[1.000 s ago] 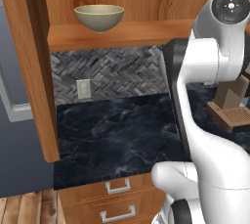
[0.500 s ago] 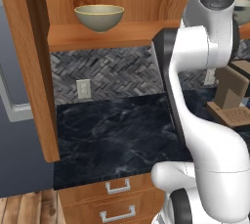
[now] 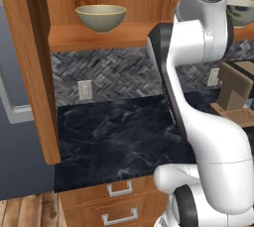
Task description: Move the bowls from the cabinet to the plates on the dining table.
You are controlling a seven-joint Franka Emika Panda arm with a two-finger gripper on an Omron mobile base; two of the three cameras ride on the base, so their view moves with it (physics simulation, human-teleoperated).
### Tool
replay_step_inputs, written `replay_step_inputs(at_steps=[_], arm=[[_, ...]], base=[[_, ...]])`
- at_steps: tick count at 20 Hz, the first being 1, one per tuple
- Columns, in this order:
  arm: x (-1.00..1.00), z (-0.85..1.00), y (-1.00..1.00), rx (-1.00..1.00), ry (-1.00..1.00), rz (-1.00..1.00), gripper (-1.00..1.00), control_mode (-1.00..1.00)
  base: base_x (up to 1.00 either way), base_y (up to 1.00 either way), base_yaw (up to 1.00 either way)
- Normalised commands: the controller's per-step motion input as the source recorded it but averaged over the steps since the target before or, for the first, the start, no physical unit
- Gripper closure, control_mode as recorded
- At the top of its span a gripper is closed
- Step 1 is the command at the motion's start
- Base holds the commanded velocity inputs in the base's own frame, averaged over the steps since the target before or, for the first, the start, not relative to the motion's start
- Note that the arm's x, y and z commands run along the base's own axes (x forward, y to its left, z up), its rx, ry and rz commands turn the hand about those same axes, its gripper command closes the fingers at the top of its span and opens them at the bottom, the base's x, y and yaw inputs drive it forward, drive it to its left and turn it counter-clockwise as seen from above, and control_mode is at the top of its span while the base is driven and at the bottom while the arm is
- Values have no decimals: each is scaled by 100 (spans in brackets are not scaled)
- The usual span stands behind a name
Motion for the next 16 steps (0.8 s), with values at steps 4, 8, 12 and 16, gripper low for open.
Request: replay_step_inputs(at_steps=[4,8,12,16], arm=[[18,0,33,0,0,6,-100,-100],[19,0,32,0,0,6,-100,-100],[22,0,35,0,0,7,-100,-100],[25,0,35,0,0,6,-100,-100]], base=[[0,0,0],[0,0,0],[0,0,0],[0,0,0]])
